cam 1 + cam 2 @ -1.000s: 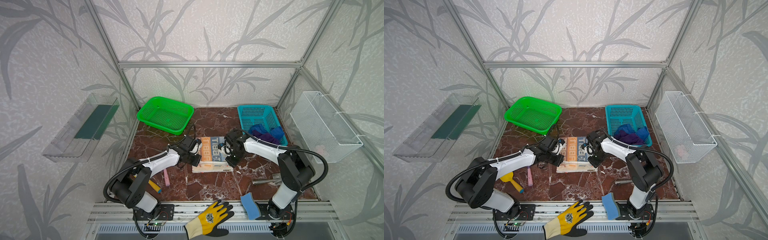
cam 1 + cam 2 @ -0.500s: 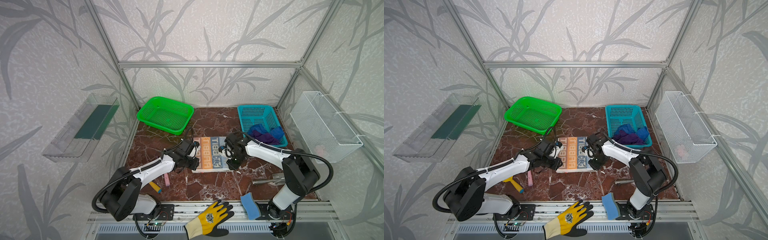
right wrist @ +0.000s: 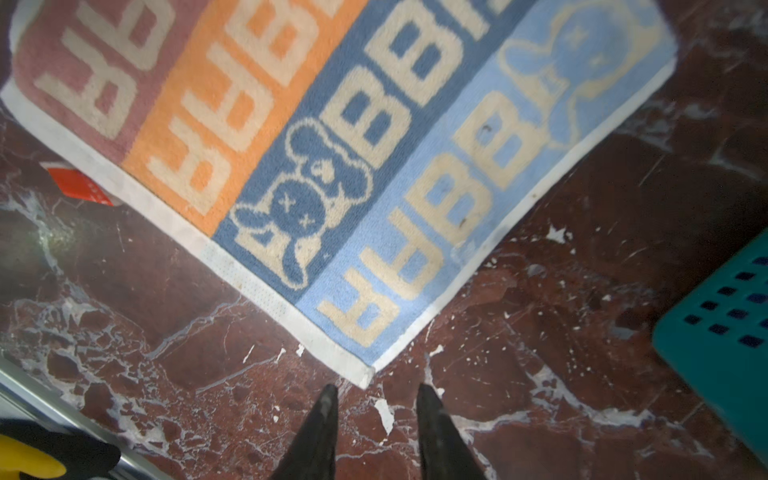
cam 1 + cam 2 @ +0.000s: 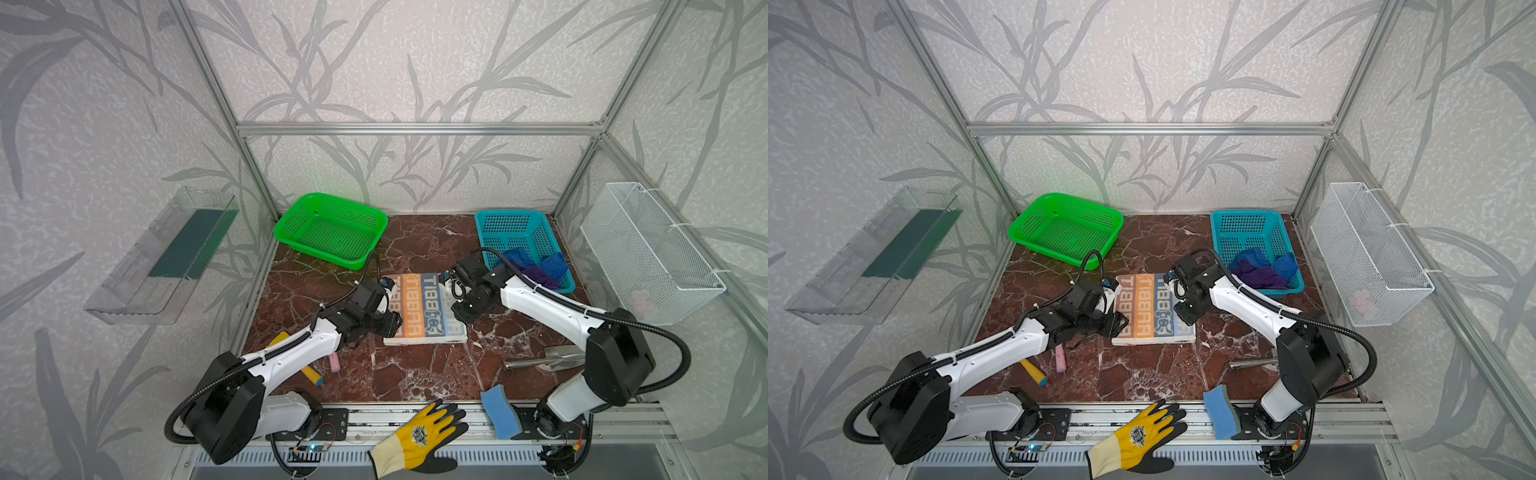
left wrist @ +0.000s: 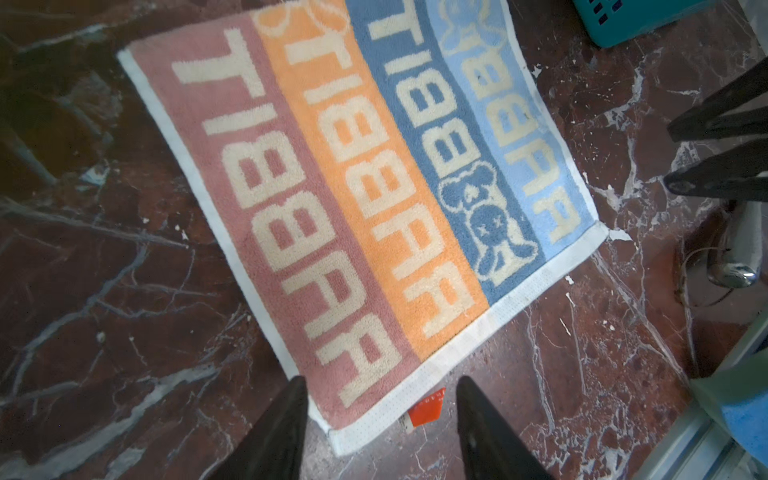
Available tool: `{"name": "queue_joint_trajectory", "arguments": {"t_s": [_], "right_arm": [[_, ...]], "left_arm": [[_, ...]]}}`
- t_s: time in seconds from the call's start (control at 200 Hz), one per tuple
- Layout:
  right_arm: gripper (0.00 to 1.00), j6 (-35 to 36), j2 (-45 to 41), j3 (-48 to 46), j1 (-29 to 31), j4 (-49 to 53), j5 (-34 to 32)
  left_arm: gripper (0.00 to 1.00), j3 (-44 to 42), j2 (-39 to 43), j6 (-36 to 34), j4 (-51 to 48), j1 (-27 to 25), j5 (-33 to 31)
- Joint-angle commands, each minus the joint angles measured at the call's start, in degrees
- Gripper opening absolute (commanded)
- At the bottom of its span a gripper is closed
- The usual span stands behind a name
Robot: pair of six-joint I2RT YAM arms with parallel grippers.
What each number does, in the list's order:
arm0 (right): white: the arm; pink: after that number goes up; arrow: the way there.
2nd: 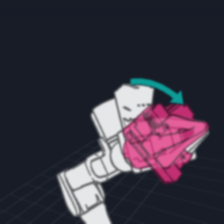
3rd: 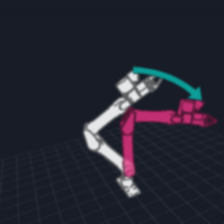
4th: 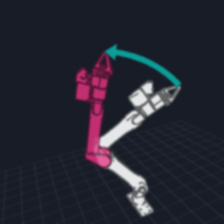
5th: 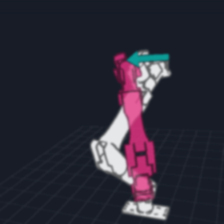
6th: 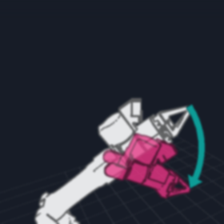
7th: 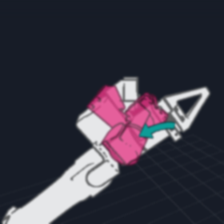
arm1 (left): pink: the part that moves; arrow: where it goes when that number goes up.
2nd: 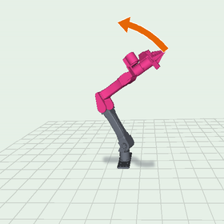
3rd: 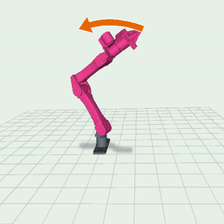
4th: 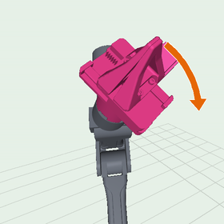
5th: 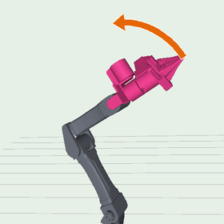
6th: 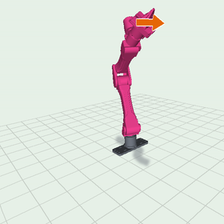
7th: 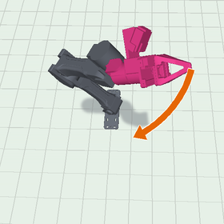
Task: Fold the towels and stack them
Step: 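Open both grippers and raise them away from the folded towel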
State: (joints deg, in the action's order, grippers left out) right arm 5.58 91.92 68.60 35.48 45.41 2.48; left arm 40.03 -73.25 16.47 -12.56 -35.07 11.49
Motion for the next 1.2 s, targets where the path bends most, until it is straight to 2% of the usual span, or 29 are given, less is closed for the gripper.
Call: {"name": "queue_joint_trajectory", "arguments": {"t_s": [0.0,0.11,0.235,0.4,0.595,0.695,0.815,1.02,1.195], "right_arm": [[0.35,2.4,4.0,5.3,-0.9,-0.4,-3.1],[0.35,3.3,8.8,10.4,-2.2,0.1,-3.9],[0.37,4.7,12.9,15.3,-4.2,-0.1,-3.1],[0.38,7.7,17.5,20.8,-7.5,0.2,-0.2],[0.39,10.8,20.6,24.6,-9.5,-0.6,0.8],[0.39,12.6,22.5,26.3,-9.8,-1.0,0.4],[0.39,14.5,25.5,29.5,-10.2,0.5,-0.1],[0.39,17.5,31.0,35.0,-11.1,3.2,-1.5],[0.39,20.1,35.3,39.8,-11.3,6.3,-3.5]], "left_arm": [[0.99,3.9,-3.3,-3.8,4.5,0.9,-3.0],[0.99,8.3,-9.3,-5.5,6.0,2.8,-3.8],[0.99,16.3,-17.1,-4.8,3.3,5.8,-4.6],[0.97,24.7,-26.0,-10.1,1.4,7.1,-5.4],[0.88,37.5,-36.0,-11.6,-11.1,10.0,-3.6],[0.82,43.0,-40.5,-12.6,-16.6,10.8,-4.9],[0.77,48.5,-44.4,-14.7,-22.7,11.2,-7.7],[0.76,54.1,-48.1,-19.8,-27.7,11.2,-10.9],[0.65,58.8,-51.3,-23.8,-32.6,11.2,-13.9]]}}
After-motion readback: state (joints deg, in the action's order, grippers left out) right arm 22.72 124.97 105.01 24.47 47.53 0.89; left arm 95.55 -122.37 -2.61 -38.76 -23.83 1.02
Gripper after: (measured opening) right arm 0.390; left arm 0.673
